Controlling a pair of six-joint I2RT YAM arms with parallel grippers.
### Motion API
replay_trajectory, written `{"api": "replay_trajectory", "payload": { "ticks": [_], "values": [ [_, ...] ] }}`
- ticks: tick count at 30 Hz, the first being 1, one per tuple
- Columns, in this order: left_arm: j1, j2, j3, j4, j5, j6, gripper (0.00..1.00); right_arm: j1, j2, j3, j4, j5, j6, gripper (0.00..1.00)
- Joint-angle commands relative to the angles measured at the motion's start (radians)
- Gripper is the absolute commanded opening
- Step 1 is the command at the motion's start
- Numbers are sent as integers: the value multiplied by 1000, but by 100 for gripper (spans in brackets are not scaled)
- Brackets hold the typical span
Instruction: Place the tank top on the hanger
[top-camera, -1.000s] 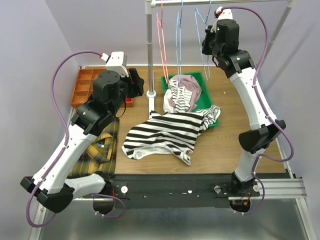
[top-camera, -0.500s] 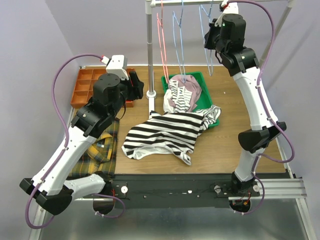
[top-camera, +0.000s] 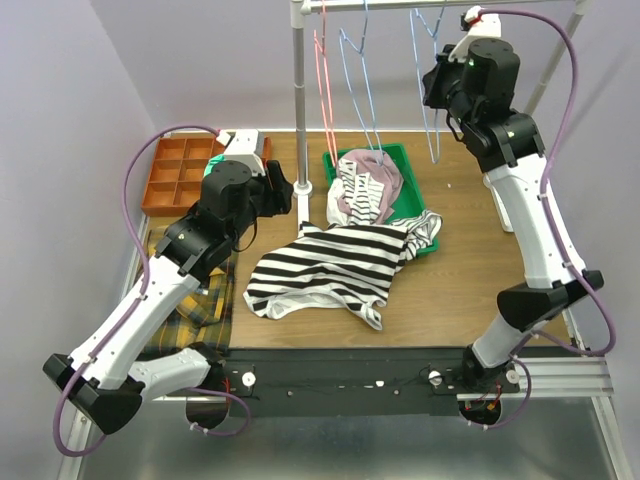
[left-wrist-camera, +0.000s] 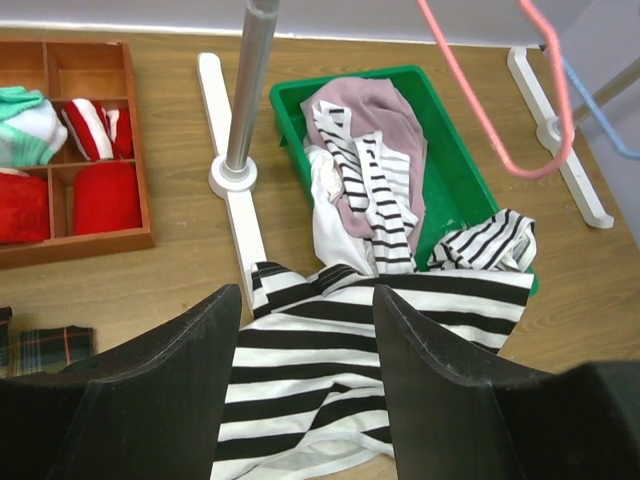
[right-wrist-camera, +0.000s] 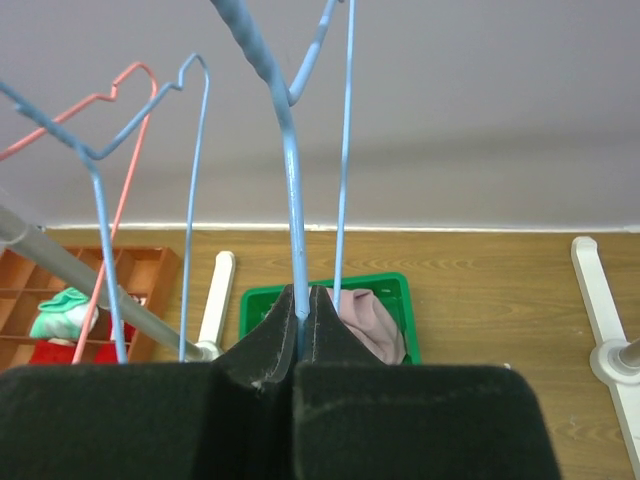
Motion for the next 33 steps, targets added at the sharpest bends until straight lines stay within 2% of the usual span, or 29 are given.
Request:
{"api": "replay_trajectory", "payload": {
  "ticks": [1,8,11,12,13,16,20,24,27,33],
  "values": [
    [8,-14,-43,26,30,-30,64,-3,-103,-102,91,-17,19,1],
    [11,7,-86,-10,22,-89,64,-3,-163,-174,42,-20,57,1],
    [11,-4,-174,-35,-18,-161,64,-2,-302,-351,21,-40,134,1],
    [13,-22,-208,-37,-23,-179,64,-3,-344,-477,18,-57,181,1],
    [13,-34,-243,-38,-26,-202,64,-3,-435,-544,19,-110,200,1],
    [13,-99,-397,-40,-27,-279,63,3,-560,-778,2,-217,259,1],
    [11,-218,-627,-58,-44,-385,58,21,-710,-969,-70,-356,276,1],
    [7,-373,-741,-109,-58,-510,57,24,-816,-1038,-157,-480,258,1],
    [2,-418,-785,-170,-62,-563,54,24,-842,-1034,-226,-554,247,1],
    [-50,-357,-819,-195,-79,-610,51,24,-855,-1054,-309,-624,209,1]
  ]
}}
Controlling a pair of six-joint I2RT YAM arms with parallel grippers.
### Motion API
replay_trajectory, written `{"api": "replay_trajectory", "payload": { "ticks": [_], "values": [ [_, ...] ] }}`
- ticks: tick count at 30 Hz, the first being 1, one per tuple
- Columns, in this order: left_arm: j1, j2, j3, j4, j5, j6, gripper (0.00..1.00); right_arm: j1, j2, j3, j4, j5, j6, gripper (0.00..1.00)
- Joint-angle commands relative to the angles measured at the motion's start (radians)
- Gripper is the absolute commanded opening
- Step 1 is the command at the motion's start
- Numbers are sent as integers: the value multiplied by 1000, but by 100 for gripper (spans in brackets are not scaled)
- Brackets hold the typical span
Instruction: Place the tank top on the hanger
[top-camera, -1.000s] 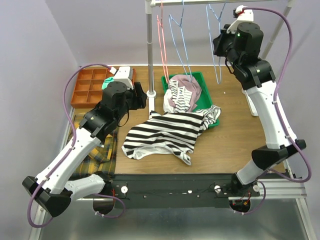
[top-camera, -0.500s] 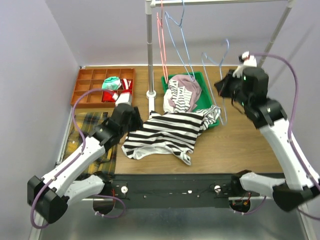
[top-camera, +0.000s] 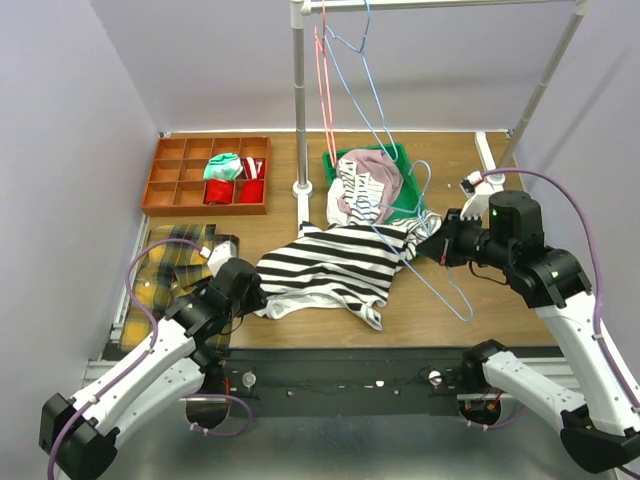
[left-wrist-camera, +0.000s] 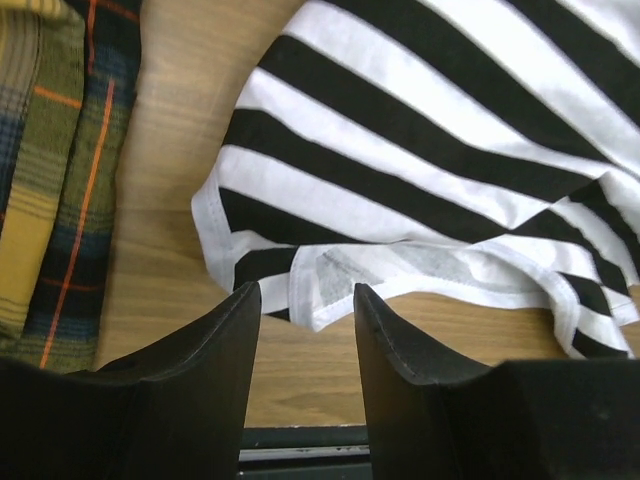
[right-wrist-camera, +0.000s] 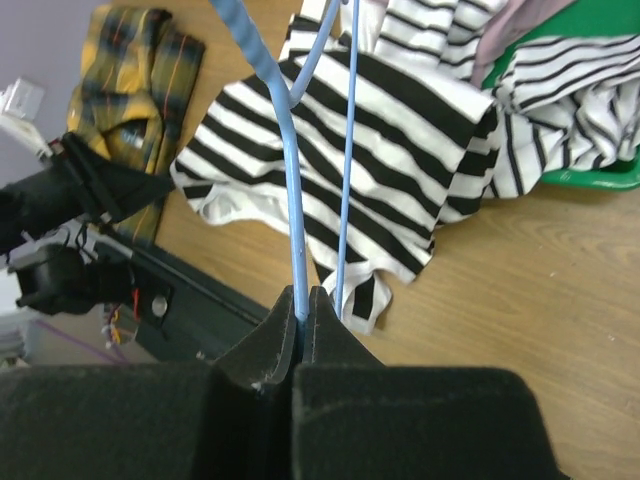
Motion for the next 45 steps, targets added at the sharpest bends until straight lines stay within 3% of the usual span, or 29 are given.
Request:
{"api": "replay_trajectory", "payload": {
  "ticks": [1,9,21,24,28,45],
  "values": [
    [-42,60,-17,-34,-50,-74,50,6,-12,-38,-79,-140,-36,1],
    [-105,206,-29,76,-32,-49,45,31,-24,-115,-53,-232,-39,1],
    [-151,320,0,127,-75,-34,36,139,46,-60,-56,-200,-57,1],
    [-149,335,11,126,-78,-17,24,187,71,-54,-52,-212,-57,1],
    [-149,324,32,107,-84,4,0,247,98,-23,-43,-220,-60,1],
    [-151,240,224,-16,-93,162,0,345,161,-77,118,-297,-79,1]
  ]
}}
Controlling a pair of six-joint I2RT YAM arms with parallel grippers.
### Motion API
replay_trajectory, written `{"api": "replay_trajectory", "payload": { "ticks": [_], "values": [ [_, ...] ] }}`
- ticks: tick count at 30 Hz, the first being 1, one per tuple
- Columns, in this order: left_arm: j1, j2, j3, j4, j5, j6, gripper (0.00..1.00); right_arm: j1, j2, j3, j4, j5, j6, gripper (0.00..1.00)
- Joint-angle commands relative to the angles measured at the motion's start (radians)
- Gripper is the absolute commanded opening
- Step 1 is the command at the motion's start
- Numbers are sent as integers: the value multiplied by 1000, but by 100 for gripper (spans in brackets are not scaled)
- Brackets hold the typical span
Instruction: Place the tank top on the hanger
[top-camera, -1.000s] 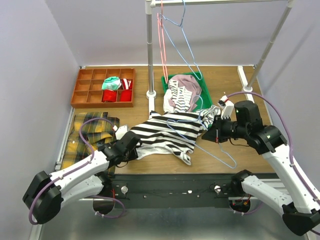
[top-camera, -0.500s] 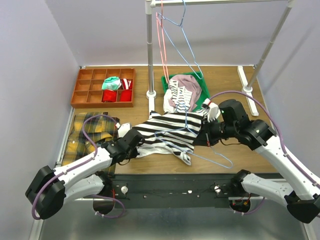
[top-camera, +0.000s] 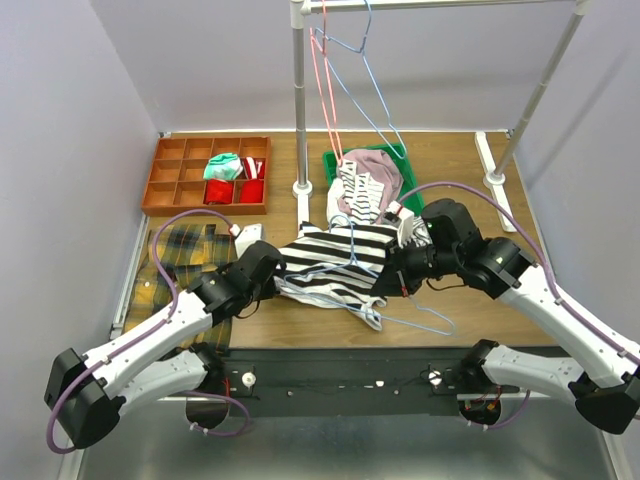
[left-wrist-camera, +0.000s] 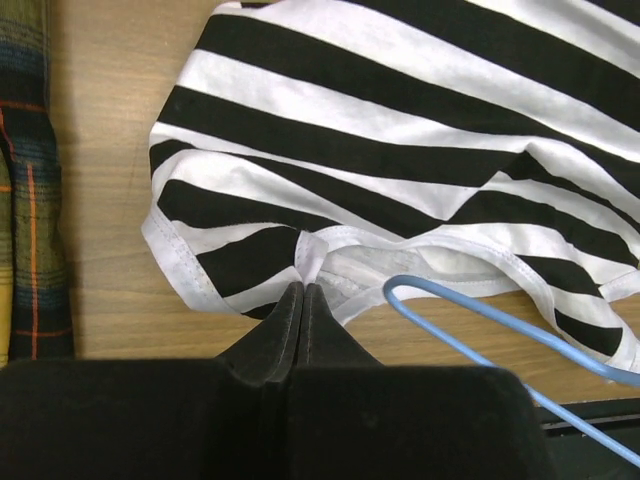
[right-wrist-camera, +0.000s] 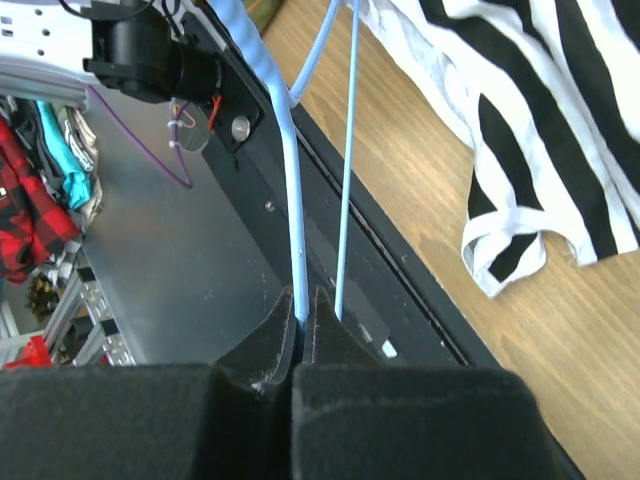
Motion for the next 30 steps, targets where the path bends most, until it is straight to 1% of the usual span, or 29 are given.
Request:
{"api": "replay_trajectory", "payload": {
  "ticks": [1,7,11,14,15,18,19,21,22,23,24,27,30],
  "values": [
    [-7,-14,48,-35,-14,75,0,11,10,-18,100,-31,-16,1],
    [-7,-34,98,-53,13,148,0,17,45,-78,199,-83,-12,1],
    [-5,-32,135,-74,24,188,0,34,61,-75,223,-96,-7,1],
    [-7,-39,149,-62,62,234,0,39,67,-69,252,-103,2,1],
    [-5,-43,157,-49,96,253,0,41,70,-70,262,-104,5,1],
    [-5,-42,180,-36,134,322,0,41,79,-87,321,-101,7,1],
    [-5,-43,187,-29,183,346,0,41,79,-95,354,-90,14,1],
    [-5,-42,212,-31,202,388,0,41,73,-119,383,-78,16,1],
    [-5,-43,218,-32,216,400,0,39,70,-133,428,-83,31,1],
    [-5,-48,224,-35,198,408,0,41,70,-162,454,-98,40,1],
    [-5,-48,241,-59,179,420,0,41,78,-172,471,-147,45,1],
    [-5,-45,270,-96,144,445,0,41,87,-190,480,-140,37,1],
    [-5,-57,260,-64,213,466,0,42,102,-195,511,-149,45,1]
  ]
}}
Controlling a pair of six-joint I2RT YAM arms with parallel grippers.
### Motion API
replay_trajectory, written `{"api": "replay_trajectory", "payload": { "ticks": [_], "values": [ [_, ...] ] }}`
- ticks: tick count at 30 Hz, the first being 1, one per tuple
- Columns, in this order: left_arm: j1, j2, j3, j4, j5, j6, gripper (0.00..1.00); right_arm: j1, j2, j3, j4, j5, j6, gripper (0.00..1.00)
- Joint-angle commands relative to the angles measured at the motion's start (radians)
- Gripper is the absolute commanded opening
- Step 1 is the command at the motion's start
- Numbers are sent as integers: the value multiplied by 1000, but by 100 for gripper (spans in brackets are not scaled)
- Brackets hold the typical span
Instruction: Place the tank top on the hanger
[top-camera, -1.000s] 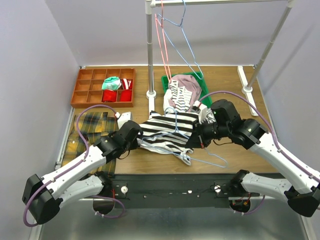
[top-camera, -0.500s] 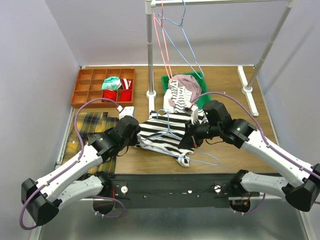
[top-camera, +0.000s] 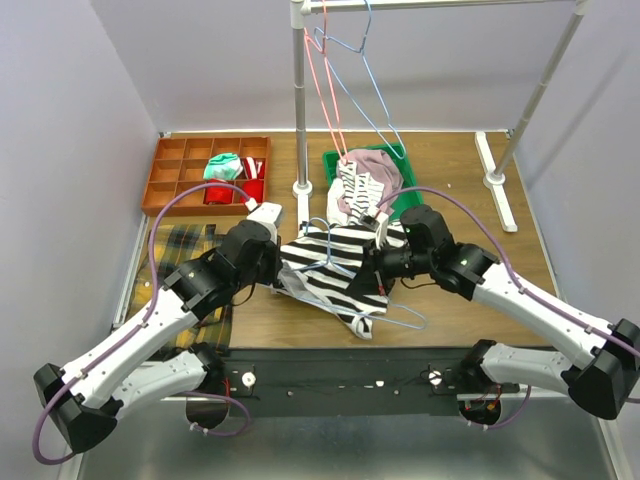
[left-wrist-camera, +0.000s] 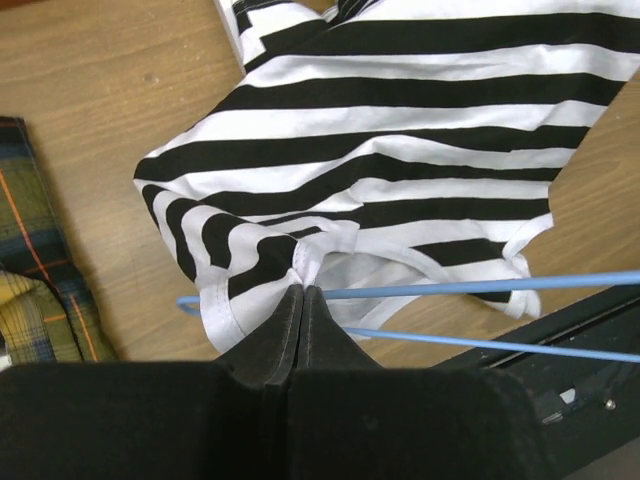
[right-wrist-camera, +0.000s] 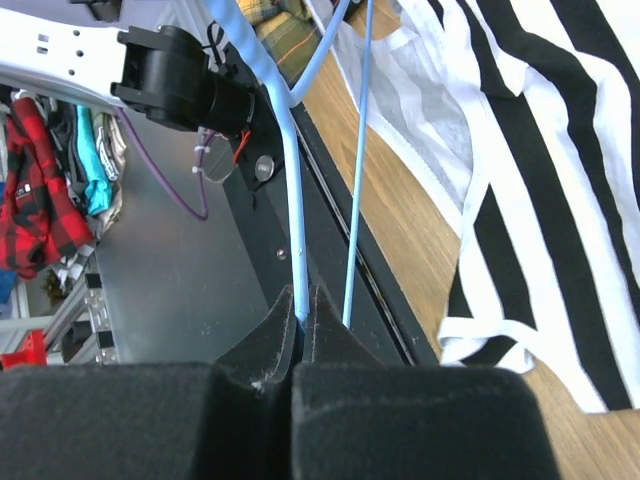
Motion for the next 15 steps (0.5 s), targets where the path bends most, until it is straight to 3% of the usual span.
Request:
{"api": "replay_trajectory", "payload": {
  "ticks": [1,9,15],
  "values": [
    [-5,-32,13,11,81,66,0,9,24,-18,134,-45,24,1],
    [-5,-45,-3,73,113,66,2,38,82,-86,350,45,67,1],
    [-5,-25,11,90,35,59,6,90,125,-161,519,152,51,1]
  ]
}}
